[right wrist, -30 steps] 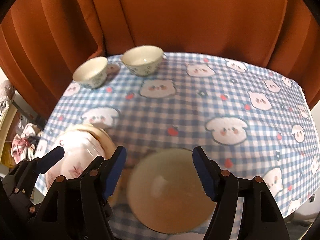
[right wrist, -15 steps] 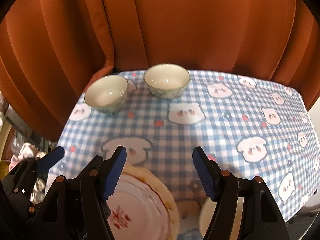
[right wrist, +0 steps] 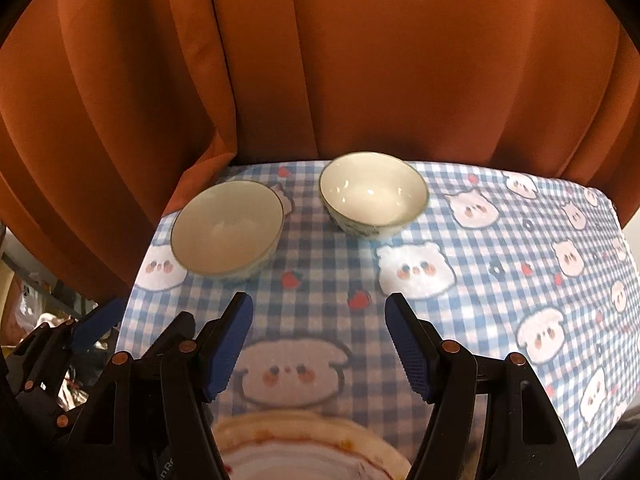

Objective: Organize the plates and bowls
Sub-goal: 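Move both grippers to another white bowl and grip its rim, then lift the white bowl with both grippers toward the first bowl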

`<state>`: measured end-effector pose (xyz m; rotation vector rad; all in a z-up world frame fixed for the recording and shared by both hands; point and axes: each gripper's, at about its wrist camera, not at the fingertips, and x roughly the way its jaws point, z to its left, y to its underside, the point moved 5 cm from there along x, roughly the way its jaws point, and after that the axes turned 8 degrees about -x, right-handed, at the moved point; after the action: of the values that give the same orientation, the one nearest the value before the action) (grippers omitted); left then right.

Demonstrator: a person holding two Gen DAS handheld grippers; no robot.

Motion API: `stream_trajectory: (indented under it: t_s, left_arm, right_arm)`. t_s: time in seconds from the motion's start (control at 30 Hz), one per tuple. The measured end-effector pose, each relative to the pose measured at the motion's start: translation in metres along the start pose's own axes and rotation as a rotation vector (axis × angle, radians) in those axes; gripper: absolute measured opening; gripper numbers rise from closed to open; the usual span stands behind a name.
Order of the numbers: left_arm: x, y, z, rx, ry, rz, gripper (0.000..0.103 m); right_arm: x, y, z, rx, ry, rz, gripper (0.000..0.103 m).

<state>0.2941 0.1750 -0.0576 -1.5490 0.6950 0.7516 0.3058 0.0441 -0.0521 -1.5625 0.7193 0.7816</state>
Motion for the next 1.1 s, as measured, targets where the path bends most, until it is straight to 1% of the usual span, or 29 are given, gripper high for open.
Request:
stream_trajectory:
  t_s: [0.1, 0.3, 0.33, 0.43, 0.5, 0.57, 0.63, 0.73, 0.8, 0.83, 0.9, 0.97, 1.03, 1.1]
  left_arm:
    - [0.013, -0.013, 0.005, -0.010, -0.029, -0.005, 0.063]
    - [0.043, -0.035, 0.011, -0.023, -0.059, 0.005, 0.062]
    - [0.049, -0.038, 0.012, -0.025, -0.061, 0.010, 0.061]
    - [0.064, -0.043, 0.015, -0.036, -0.056, 0.023, 0.053]
    - [0.073, -0.046, 0.016, -0.041, -0.061, 0.034, 0.052]
    - [0.081, -0.050, 0.016, -0.040, -0.075, 0.033, 0.048]
    - [0.091, -0.054, 0.017, -0.042, -0.082, 0.042, 0.047]
    - [0.101, -0.057, 0.018, -0.049, -0.089, 0.049, 0.042]
    - [0.107, -0.059, 0.019, -0.052, -0.089, 0.055, 0.040]
    - [0.110, -0.060, 0.019, -0.054, -0.087, 0.058, 0.038]
    - [0.116, -0.062, 0.020, -0.061, -0.085, 0.068, 0.037]
    - [0.121, -0.063, 0.020, -0.064, -0.081, 0.079, 0.032]
    - [0.123, -0.065, 0.019, -0.062, -0.081, 0.085, 0.028]
    - [0.123, -0.067, 0.019, -0.063, -0.097, 0.082, 0.027]
  right_arm:
    - [0.015, -0.012, 0.004, 0.005, -0.023, -0.004, 0.072]
    - [0.054, -0.039, 0.011, 0.008, -0.061, 0.010, 0.071]
    - [0.058, -0.041, 0.011, 0.008, -0.069, 0.014, 0.070]
    - [0.077, -0.048, 0.017, -0.002, -0.086, 0.028, 0.068]
    - [0.087, -0.052, 0.020, -0.006, -0.097, 0.036, 0.065]
    - [0.097, -0.056, 0.023, -0.007, -0.105, 0.046, 0.054]
    - [0.106, -0.060, 0.025, -0.010, -0.096, 0.053, 0.050]
    - [0.121, -0.064, 0.024, -0.001, -0.112, 0.068, 0.044]
    - [0.129, -0.065, 0.024, -0.001, -0.116, 0.071, 0.038]
    - [0.132, -0.065, 0.024, -0.002, -0.116, 0.074, 0.033]
    - [0.139, -0.065, 0.024, 0.001, -0.116, 0.081, 0.027]
    - [0.145, -0.065, 0.023, 0.002, -0.116, 0.086, 0.027]
    - [0.150, -0.065, 0.021, 0.003, -0.116, 0.090, 0.024]
    - [0.154, -0.066, 0.020, 0.002, -0.110, 0.096, 0.021]
